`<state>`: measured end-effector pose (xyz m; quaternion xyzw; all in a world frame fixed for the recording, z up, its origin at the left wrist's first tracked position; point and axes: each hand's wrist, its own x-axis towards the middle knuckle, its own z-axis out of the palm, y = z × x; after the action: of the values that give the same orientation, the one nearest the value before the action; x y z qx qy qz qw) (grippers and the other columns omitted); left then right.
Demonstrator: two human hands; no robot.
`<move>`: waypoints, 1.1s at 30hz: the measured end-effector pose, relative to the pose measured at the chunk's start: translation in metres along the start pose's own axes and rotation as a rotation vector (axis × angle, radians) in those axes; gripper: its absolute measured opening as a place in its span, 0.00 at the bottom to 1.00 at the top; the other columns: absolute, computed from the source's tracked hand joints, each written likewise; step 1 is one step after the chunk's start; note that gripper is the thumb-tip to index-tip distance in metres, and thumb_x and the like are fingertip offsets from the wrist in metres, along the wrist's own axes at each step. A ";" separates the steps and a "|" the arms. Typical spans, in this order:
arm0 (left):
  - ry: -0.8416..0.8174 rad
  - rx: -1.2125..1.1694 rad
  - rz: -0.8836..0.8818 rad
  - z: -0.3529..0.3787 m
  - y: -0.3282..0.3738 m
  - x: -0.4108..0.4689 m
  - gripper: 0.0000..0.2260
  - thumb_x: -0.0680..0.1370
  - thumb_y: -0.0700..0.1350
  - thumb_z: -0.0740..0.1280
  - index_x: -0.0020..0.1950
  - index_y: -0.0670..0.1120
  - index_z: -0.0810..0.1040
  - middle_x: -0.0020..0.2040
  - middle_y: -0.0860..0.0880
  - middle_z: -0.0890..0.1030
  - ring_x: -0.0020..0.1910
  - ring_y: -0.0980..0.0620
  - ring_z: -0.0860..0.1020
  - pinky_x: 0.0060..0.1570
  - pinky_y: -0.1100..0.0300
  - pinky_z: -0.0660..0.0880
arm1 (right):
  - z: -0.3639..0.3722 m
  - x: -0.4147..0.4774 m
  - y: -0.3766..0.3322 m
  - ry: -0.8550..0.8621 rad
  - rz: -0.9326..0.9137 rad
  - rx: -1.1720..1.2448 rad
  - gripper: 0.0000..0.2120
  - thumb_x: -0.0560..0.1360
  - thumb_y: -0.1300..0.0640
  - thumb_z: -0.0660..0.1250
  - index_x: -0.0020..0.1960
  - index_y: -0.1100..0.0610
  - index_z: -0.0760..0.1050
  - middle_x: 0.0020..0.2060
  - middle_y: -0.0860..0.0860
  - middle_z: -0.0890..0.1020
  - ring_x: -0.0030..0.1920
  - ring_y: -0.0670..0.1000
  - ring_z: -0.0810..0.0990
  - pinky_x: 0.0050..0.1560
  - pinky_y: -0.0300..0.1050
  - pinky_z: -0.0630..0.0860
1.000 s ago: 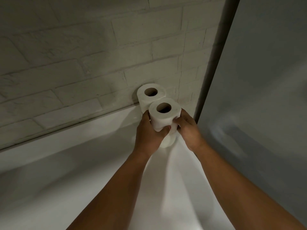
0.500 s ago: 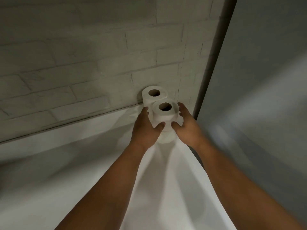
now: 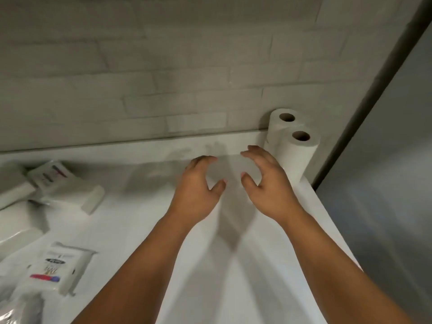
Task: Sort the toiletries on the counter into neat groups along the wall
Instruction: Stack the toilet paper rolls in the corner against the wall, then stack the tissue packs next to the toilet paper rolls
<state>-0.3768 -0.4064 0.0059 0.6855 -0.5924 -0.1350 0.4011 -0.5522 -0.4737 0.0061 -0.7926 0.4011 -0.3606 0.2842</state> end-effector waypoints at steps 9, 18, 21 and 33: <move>0.095 0.189 -0.103 -0.140 -0.090 -0.074 0.16 0.75 0.49 0.73 0.62 0.49 0.79 0.66 0.51 0.75 0.65 0.54 0.74 0.62 0.74 0.62 | 0.133 -0.013 -0.094 -0.203 -0.109 0.076 0.21 0.77 0.56 0.67 0.69 0.51 0.72 0.72 0.45 0.69 0.74 0.44 0.64 0.74 0.40 0.61; 0.130 0.224 -0.264 -0.246 -0.207 -0.132 0.16 0.76 0.48 0.72 0.63 0.49 0.78 0.64 0.54 0.76 0.62 0.55 0.74 0.60 0.66 0.67 | 0.278 -0.030 -0.170 -0.390 -0.076 0.072 0.22 0.77 0.54 0.66 0.71 0.50 0.70 0.70 0.43 0.70 0.71 0.44 0.67 0.72 0.41 0.64; 0.095 0.235 -0.289 -0.268 -0.246 -0.146 0.17 0.76 0.46 0.73 0.64 0.48 0.78 0.64 0.52 0.76 0.62 0.55 0.74 0.59 0.72 0.64 | 0.326 -0.039 -0.182 -0.434 -0.031 0.071 0.22 0.77 0.54 0.67 0.71 0.49 0.70 0.70 0.44 0.71 0.71 0.45 0.68 0.72 0.46 0.66; 0.088 0.369 -0.361 -0.347 -0.360 -0.160 0.17 0.75 0.45 0.72 0.63 0.45 0.78 0.63 0.46 0.77 0.64 0.45 0.73 0.63 0.52 0.72 | 0.469 -0.064 -0.253 -0.590 0.017 0.041 0.25 0.73 0.51 0.69 0.70 0.51 0.71 0.68 0.46 0.73 0.65 0.48 0.74 0.67 0.48 0.72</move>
<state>0.0636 -0.1328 -0.0731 0.8469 -0.4571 -0.0640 0.2641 -0.0954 -0.2137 -0.1000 -0.8541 0.3003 -0.1200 0.4074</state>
